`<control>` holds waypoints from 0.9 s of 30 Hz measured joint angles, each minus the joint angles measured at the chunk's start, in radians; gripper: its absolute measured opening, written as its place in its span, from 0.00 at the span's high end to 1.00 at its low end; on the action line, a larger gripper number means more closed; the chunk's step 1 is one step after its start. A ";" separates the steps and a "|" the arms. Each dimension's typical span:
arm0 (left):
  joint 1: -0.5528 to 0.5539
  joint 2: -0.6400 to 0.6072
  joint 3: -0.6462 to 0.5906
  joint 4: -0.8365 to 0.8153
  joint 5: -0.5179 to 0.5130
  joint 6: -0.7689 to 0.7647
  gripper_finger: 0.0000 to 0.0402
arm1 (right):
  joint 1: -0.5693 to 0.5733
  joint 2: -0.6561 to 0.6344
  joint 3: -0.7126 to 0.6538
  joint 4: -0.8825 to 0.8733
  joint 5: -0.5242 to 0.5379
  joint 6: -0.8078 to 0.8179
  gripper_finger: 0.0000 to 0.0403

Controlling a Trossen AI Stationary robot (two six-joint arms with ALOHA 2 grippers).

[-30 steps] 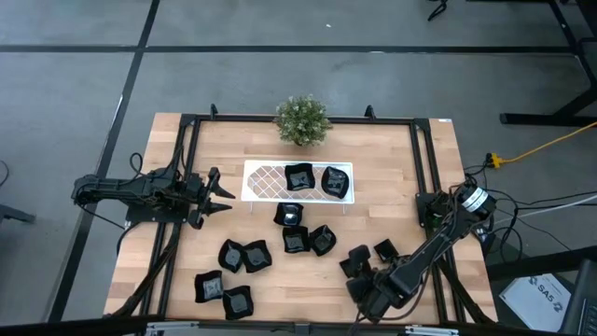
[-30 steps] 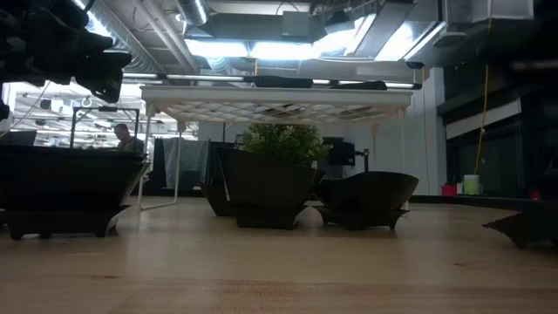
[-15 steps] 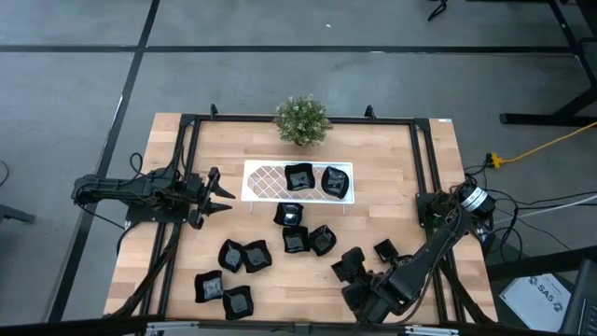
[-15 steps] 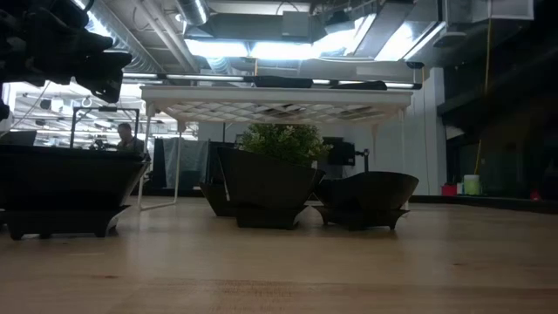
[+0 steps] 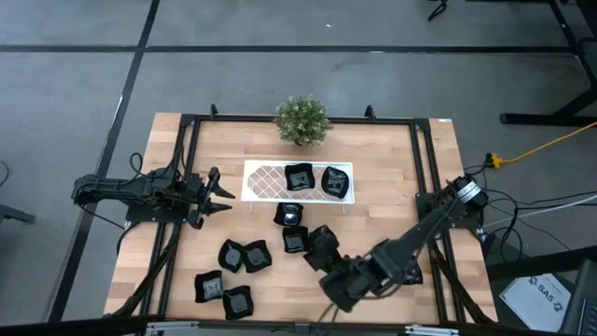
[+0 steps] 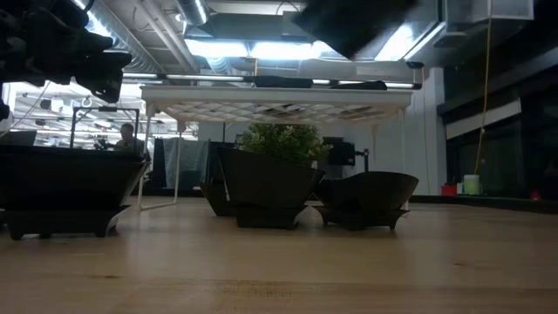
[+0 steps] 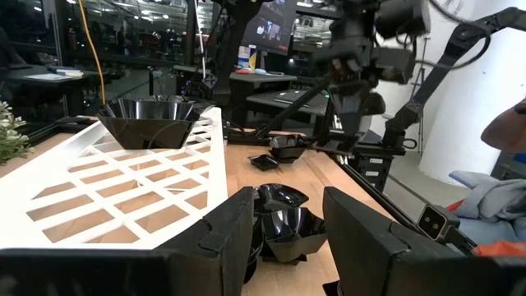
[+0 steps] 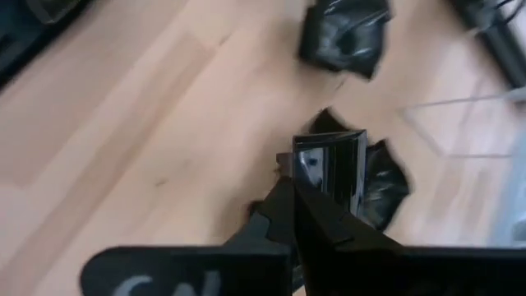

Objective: Pick & Place Mini shaped plates
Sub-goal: Put the black square plate on the shelf

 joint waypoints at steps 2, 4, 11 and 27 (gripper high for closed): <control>0.000 0.000 0.000 0.000 0.000 0.000 0.64 | -0.033 0.000 0.022 0.018 0.000 -0.063 0.99; 0.000 0.000 0.000 0.000 0.000 0.000 0.64 | -0.068 0.000 0.046 0.035 -0.001 -0.121 0.99; 0.000 0.000 0.000 0.000 0.000 0.000 0.64 | -0.186 0.000 0.112 0.066 -0.053 -0.263 0.99; 0.000 0.000 0.000 0.000 0.000 0.000 0.64 | -0.400 0.000 0.143 0.246 -0.185 -0.445 0.99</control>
